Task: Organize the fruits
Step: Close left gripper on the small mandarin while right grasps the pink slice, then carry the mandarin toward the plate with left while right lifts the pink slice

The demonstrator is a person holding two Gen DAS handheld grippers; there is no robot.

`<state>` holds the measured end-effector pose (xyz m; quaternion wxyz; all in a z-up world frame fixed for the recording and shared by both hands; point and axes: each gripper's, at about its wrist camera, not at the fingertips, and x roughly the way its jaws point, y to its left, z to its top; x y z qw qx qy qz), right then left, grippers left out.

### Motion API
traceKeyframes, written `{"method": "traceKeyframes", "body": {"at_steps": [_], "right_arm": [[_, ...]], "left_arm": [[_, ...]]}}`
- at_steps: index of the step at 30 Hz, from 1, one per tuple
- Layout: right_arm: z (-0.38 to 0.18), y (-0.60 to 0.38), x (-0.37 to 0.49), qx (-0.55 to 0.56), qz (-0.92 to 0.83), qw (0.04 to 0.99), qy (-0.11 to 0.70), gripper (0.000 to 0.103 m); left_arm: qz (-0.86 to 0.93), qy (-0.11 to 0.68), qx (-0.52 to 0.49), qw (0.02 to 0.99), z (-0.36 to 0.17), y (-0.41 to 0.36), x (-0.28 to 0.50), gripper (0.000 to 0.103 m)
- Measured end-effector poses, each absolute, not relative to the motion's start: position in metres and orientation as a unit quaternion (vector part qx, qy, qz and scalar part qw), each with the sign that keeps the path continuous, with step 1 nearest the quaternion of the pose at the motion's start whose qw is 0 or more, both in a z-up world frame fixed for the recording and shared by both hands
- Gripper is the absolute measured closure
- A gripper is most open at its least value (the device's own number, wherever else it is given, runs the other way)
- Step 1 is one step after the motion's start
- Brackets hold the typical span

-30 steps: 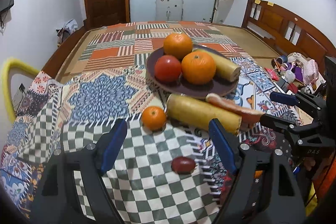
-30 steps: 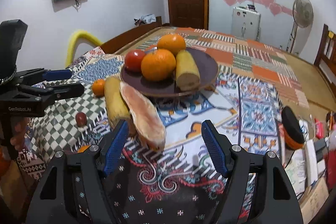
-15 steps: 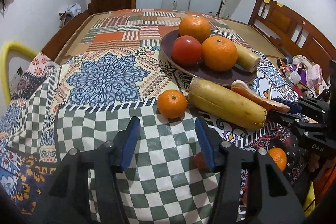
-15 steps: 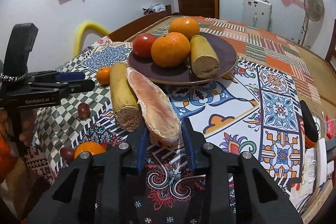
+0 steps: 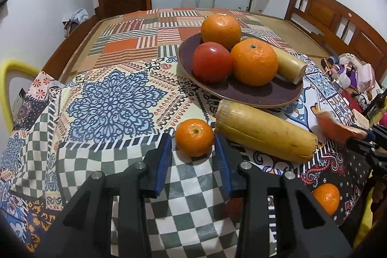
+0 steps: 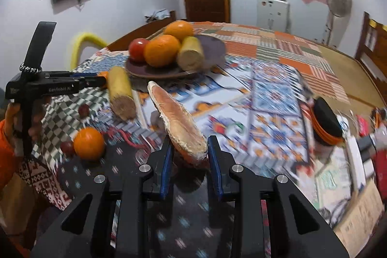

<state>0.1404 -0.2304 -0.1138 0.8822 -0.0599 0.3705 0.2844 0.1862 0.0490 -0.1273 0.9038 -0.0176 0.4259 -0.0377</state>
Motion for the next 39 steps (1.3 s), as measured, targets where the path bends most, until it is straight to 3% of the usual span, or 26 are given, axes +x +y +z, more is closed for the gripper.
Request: {"method": "traceKeyframes", "body": {"at_steps": [6,21,39], "right_arm": [[-0.114,-0.234,0.135,-0.053,0.287,0.879,0.377,0.077],[-0.118,-0.195,0.156,-0.129,0.286,0.866,0.389,0.064],[-0.101,-0.195,0.166,-0.075,0.297,0.874,0.376,0.067]], "left_arm": [[-0.034,0.434,-0.022,0.900,-0.132,0.050,0.193,0.069],[-0.050,0.413,-0.010,0.910,-0.117,0.054,0.152,0.069],[-0.066,0.384,-0.011,0.921,-0.101,0.042,0.141,0.069]]}}
